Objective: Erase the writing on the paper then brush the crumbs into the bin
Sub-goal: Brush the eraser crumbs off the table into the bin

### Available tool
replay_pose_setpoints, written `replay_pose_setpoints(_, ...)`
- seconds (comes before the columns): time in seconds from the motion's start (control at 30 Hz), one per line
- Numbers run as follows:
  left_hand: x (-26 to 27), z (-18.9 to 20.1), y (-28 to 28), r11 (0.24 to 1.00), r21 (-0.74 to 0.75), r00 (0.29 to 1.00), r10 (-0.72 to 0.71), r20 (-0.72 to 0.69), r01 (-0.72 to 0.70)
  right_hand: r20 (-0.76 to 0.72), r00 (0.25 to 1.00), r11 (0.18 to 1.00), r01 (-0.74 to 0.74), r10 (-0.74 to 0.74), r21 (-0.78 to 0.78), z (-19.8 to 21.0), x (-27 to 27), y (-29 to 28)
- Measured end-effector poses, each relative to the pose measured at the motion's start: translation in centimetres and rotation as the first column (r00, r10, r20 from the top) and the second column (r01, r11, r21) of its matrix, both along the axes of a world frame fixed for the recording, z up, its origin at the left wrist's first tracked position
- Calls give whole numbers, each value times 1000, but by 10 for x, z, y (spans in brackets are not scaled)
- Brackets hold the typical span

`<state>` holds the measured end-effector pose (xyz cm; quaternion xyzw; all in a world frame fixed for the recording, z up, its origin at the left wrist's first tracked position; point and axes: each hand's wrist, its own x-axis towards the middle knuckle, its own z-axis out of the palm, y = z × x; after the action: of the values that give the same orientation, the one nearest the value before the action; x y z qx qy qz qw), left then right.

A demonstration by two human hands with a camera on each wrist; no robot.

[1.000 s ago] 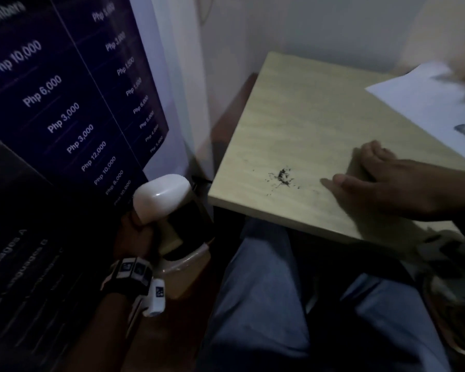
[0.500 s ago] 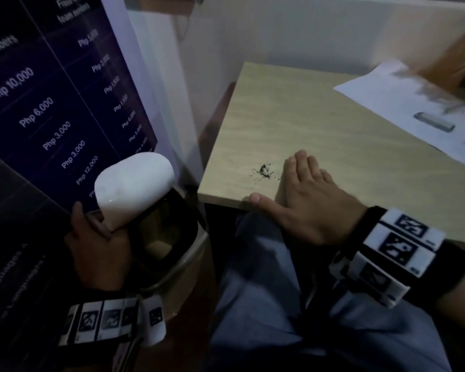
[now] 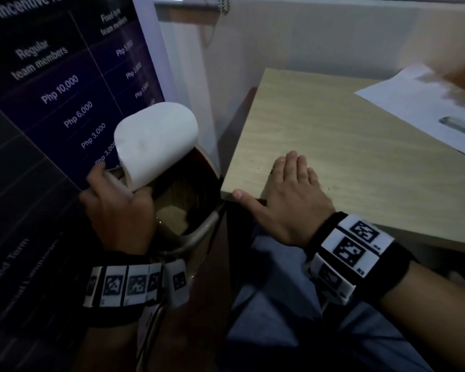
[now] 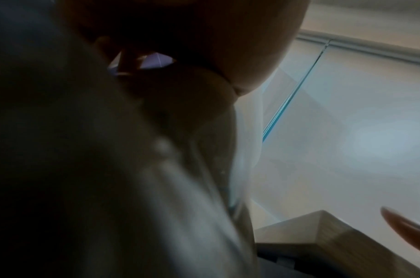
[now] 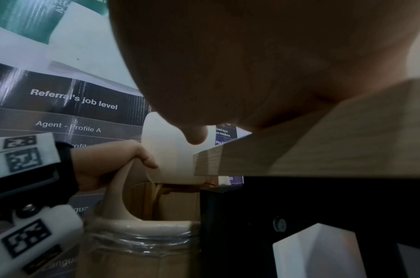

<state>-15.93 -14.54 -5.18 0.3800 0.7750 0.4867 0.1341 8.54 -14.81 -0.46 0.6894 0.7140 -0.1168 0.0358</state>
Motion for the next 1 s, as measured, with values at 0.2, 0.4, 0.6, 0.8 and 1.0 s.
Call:
replay_pose_setpoints(0.2,12,5,9,998,-43,999,34,4,-34,-130,981,989,-143,146,32,-1,-81,12)
replay_pose_setpoints(0.4,19,0,18,990,-71,992,124,0,-124,-214,928,952,-299,305,59,24,-94,18)
replay_pose_setpoints(0.6,28,-8,26,991,-41,991,130,-20,-130,-13,1000,999,11,-10,41,15,18,6)
replay_pose_setpoints(0.8,32,-8,32,989,-46,988,139,-67,-142,-39,998,996,-47,50,76,-8,-44,14)
replay_pose_setpoints(1.0,32,-5,38,980,-79,983,183,-30,-185,-173,922,938,-343,346,46,12,-91,20)
